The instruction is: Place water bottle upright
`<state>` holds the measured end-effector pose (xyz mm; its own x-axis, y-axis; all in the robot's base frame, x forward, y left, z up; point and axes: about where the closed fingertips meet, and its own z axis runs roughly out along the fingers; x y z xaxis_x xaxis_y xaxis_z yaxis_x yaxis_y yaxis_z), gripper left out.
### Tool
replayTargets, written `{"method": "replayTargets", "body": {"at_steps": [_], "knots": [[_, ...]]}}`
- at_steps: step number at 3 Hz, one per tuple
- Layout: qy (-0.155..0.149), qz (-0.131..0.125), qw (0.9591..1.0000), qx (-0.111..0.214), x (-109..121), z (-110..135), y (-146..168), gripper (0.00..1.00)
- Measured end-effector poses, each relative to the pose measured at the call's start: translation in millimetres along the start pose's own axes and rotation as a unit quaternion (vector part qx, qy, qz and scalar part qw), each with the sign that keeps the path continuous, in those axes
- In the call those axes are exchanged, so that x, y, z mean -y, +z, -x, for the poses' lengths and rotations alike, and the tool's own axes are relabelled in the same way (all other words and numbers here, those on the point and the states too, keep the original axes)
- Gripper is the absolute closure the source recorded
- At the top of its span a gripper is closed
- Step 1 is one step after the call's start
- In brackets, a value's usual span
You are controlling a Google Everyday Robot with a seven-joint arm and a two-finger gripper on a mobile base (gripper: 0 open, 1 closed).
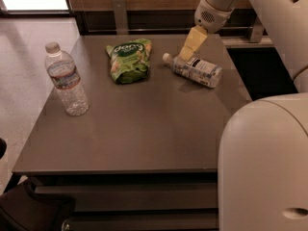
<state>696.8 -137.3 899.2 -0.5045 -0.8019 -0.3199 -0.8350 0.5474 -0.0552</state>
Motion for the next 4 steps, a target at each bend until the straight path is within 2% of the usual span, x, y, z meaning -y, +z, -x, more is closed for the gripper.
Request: {"method": "replayTargets", "body": {"at_steps": [2, 4], "knots": [[0.018, 0.019, 0.9991, -0.034, -10, -2, 34, 0.0], [0.045, 0.031, 0.9952, -0.081, -18, -33, 57, 0.0]]}}
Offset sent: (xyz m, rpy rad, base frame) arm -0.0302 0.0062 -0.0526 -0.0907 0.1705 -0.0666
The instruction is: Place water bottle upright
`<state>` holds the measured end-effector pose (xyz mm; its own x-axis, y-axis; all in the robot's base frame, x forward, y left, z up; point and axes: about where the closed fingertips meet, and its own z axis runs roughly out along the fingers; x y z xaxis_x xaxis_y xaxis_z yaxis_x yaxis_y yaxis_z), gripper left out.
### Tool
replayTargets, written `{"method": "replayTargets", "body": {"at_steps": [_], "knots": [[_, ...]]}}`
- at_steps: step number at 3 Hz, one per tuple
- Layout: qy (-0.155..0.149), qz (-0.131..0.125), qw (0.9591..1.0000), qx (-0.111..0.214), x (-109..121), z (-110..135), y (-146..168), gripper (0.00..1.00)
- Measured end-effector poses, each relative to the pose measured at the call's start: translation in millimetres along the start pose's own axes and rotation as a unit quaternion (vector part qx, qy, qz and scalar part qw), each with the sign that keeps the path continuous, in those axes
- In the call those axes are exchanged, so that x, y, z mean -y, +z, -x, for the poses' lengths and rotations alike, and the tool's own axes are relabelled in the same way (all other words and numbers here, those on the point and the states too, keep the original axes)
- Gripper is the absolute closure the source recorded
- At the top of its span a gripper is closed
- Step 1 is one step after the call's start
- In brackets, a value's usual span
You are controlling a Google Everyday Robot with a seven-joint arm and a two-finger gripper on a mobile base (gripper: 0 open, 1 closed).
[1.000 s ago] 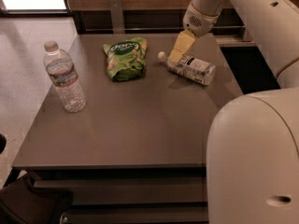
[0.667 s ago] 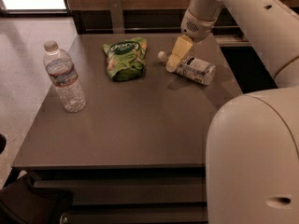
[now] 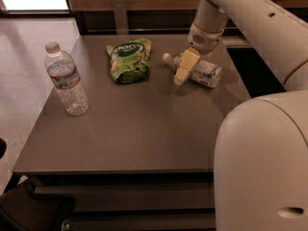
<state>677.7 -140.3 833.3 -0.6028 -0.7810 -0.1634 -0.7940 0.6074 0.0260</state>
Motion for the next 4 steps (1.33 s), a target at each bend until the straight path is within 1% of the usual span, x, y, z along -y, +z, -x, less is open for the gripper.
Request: {"method": "replayTargets", "body": {"at_steps": [1, 4], "knots": [[-0.003, 0.001, 1.0, -0.009, 0, 1, 6, 0.13], [-0.004, -0.005, 1.0, 0.002, 5, 11, 17, 0.82]]}}
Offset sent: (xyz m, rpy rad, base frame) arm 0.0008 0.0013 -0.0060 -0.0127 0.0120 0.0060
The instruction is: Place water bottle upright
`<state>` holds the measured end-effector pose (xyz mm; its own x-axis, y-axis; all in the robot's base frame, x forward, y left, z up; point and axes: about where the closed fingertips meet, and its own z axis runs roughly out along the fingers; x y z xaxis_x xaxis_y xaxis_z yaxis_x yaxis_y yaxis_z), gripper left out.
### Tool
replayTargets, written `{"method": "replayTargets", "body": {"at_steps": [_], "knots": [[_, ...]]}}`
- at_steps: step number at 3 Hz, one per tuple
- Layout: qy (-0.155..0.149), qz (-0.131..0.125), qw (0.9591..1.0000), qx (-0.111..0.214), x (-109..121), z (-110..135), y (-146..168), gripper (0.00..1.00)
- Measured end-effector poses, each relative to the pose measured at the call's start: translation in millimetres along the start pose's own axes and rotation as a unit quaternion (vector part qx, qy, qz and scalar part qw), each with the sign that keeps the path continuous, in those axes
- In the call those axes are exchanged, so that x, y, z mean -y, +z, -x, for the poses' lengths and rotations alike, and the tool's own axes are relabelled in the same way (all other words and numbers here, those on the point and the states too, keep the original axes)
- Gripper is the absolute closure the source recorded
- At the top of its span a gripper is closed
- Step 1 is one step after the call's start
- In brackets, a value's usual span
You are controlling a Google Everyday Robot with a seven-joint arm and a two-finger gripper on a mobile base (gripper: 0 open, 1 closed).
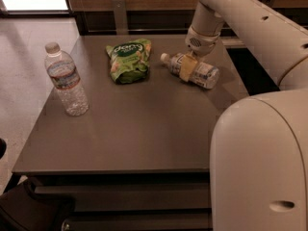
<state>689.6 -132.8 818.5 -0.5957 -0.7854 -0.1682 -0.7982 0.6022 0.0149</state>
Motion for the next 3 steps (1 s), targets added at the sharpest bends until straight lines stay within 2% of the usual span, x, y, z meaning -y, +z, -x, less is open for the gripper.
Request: {"method": "replayTargets", "body": {"at_steps": [1, 2, 3], "knots": [[0.0, 0.0, 1.0, 0.0, 0, 0, -2, 1.0], [0.0, 0.0, 1.0, 0.0, 0, 0, -2, 1.0], [-0.003, -0.008, 0.9974, 0.072, 8, -19, -31, 1.0]]}}
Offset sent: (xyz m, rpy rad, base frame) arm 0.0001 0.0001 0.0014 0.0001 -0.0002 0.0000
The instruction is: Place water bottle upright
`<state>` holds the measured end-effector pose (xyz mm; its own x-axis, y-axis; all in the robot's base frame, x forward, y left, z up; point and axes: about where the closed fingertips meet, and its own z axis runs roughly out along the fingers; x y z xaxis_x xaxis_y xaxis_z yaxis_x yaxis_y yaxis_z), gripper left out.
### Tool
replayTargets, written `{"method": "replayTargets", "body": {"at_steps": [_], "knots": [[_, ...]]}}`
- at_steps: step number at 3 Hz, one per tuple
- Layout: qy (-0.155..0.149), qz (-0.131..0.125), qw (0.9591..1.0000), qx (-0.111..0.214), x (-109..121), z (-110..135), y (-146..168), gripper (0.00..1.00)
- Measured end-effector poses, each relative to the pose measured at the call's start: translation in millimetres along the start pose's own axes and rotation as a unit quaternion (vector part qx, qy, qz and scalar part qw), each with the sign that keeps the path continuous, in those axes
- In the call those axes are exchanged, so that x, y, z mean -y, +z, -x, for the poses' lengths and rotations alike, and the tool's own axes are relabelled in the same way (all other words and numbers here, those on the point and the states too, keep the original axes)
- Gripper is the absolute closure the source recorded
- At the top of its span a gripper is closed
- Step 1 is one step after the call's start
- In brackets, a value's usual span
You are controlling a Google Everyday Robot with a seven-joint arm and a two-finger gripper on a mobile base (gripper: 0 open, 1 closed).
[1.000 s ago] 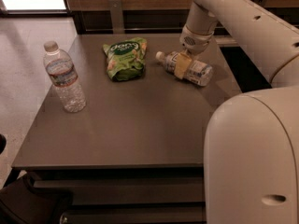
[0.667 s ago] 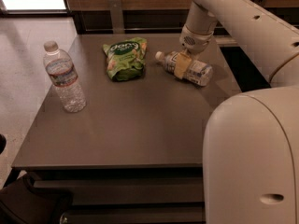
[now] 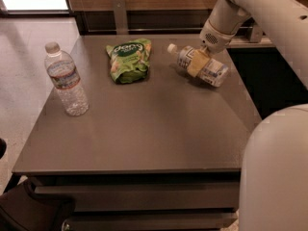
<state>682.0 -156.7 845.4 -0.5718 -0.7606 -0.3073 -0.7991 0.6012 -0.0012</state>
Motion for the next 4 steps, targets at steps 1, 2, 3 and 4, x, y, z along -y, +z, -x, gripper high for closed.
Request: {"method": "replayTargets", "body": {"at_steps": [1, 2, 3, 4], "knots": [[0.003, -0.01, 0.9973, 0.072, 8, -19, -31, 1.0], [-0.007, -0.019, 0.9868, 0.161, 16, -30, -59, 1.0], [-0.031, -0.029, 0.9677, 0.249, 25, -29, -88, 1.0], [-0.086, -0.026, 0.9283, 0.361, 27, -11, -117, 1.0]]}}
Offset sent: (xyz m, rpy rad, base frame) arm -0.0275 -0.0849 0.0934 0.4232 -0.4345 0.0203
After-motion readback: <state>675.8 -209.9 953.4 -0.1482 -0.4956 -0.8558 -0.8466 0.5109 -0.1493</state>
